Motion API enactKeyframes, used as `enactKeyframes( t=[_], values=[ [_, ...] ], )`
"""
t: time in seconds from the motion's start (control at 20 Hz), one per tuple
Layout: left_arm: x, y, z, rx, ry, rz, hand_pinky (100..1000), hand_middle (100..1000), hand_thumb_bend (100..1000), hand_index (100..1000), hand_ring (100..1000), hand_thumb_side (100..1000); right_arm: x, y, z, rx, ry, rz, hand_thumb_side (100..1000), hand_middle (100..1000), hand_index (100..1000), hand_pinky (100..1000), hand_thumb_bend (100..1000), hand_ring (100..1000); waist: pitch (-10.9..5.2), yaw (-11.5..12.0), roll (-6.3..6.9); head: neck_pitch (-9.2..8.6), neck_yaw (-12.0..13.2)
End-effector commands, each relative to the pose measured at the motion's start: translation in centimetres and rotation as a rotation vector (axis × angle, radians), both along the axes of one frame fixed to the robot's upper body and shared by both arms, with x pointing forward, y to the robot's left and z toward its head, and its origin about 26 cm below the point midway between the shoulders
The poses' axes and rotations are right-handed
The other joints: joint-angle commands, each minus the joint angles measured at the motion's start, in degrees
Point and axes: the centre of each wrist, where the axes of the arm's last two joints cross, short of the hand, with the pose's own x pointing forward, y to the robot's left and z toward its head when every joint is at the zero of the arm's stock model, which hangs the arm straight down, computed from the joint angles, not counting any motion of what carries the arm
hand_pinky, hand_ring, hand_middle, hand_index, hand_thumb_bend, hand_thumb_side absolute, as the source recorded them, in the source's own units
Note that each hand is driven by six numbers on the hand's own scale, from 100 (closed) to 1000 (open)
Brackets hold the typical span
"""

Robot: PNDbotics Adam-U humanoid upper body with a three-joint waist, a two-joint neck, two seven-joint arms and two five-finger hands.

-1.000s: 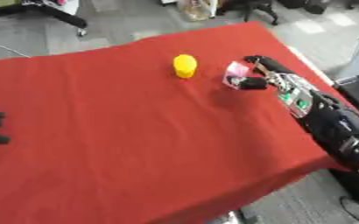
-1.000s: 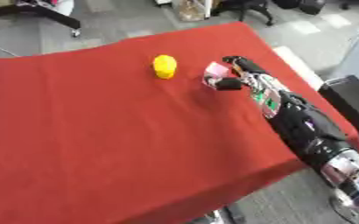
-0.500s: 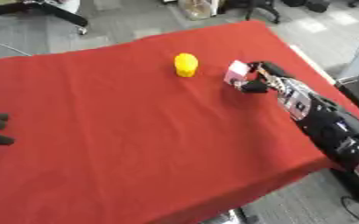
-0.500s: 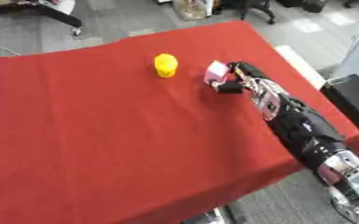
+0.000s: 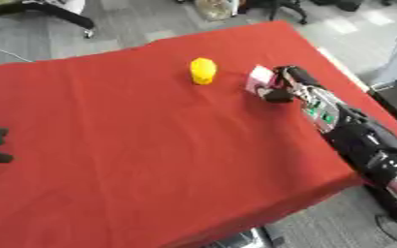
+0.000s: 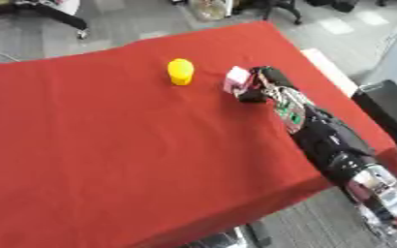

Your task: Pick up the objects with one hand, pass them to the other hand, and then place them into the box on the other side of the table.

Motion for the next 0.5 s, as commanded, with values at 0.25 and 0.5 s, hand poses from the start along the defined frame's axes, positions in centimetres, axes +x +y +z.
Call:
enactKeyframes(
  t=[0.25, 0.5],
  values=[
    [-0.2, 0.0, 0.7, 0.021, -0.010, 0.033, 751, 713, 100, 840, 885, 801, -0.2, 3.0, 4.4, 0.021, -0.233, 0.142, 338, 520, 341, 817, 100, 331, -0.52, -0.21, -0.12, -0.11, 0.23],
    [-0.2, 0.1, 0.4, 0.057, 0.023, 0.119, 749, 716, 100, 837, 890, 814, -2.4, 10.1, 8.8, 0.125, -0.451, 0.395, 271, 507, 327, 804, 100, 334, -0.67, -0.78, -0.02, -0.11, 3.33]
  ],
)
